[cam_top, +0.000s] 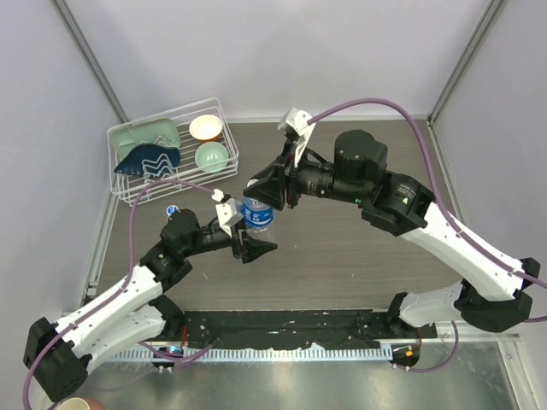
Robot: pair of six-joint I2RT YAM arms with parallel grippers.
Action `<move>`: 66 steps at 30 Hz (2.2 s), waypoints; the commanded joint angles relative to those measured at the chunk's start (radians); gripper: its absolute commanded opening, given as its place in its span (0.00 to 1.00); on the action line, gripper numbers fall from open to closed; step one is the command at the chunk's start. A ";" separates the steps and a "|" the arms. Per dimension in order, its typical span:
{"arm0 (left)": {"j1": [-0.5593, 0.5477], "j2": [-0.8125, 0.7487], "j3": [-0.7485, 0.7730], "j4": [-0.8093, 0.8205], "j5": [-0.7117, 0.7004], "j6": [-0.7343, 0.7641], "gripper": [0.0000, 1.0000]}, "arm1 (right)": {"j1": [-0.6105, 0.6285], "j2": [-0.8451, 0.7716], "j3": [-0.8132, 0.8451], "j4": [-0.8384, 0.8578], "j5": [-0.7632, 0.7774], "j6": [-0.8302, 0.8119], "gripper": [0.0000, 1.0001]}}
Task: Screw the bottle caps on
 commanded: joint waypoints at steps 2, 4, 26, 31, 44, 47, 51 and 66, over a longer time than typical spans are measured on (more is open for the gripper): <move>0.020 -0.038 0.009 0.182 -0.159 -0.005 0.00 | 0.115 0.042 -0.021 -0.281 0.312 0.113 0.01; 0.020 -0.043 0.006 0.182 -0.188 -0.003 0.00 | 0.154 0.046 -0.018 -0.300 0.397 0.147 0.01; 0.021 -0.052 -0.028 0.164 -0.314 0.006 0.00 | 0.376 0.192 0.117 -0.431 0.961 0.288 0.40; 0.023 -0.052 -0.041 0.156 -0.287 -0.003 0.00 | 0.378 0.187 0.198 -0.402 0.936 0.224 0.53; 0.026 -0.069 -0.092 0.135 -0.216 -0.012 0.00 | 0.376 0.152 0.517 -0.436 0.789 -0.007 0.63; 0.031 -0.075 -0.097 0.132 -0.097 -0.012 0.00 | 0.370 0.083 0.536 -0.414 0.643 -0.101 0.61; 0.031 -0.084 -0.087 0.125 0.057 -0.012 0.00 | 0.355 -0.036 0.410 -0.330 0.426 -0.224 0.67; 0.011 -0.032 0.021 0.095 0.580 -0.066 0.00 | -0.055 0.043 0.430 -0.356 -0.482 -0.350 0.74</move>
